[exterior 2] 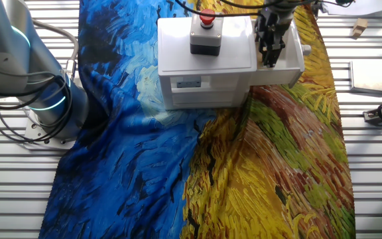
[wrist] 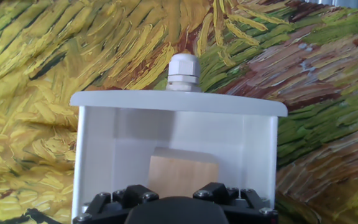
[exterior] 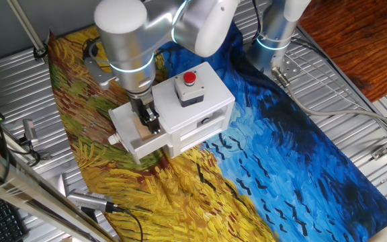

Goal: Take something out of a drawer

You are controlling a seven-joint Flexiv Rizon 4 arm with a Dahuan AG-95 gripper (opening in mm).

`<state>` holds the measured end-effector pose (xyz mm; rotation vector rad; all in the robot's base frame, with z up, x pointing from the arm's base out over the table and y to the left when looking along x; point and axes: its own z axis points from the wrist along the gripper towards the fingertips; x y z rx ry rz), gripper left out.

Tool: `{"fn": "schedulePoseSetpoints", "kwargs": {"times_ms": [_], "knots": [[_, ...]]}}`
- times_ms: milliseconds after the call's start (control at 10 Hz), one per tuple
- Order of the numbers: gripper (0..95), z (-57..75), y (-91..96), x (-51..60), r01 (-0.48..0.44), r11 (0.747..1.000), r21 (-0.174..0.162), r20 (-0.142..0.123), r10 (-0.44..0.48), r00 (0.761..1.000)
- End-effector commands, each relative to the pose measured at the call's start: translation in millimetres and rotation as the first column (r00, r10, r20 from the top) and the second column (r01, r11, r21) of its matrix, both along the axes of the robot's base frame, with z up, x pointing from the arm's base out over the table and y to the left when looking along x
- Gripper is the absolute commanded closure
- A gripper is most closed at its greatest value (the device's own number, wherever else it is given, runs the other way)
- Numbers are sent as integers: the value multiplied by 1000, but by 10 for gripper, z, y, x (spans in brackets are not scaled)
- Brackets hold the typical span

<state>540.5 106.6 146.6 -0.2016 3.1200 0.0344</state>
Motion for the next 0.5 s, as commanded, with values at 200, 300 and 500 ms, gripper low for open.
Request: {"fn": "schedulePoseSetpoints", "kwargs": {"times_ms": [200,300,500], "knots": [[950,13,-1,-2,-24,1000,-8,-9,24,1000],[950,29,1,-4,-25,1000,-9,-12,25,1000],[950,109,6,-12,-28,1000,-3,-20,28,999]]}}
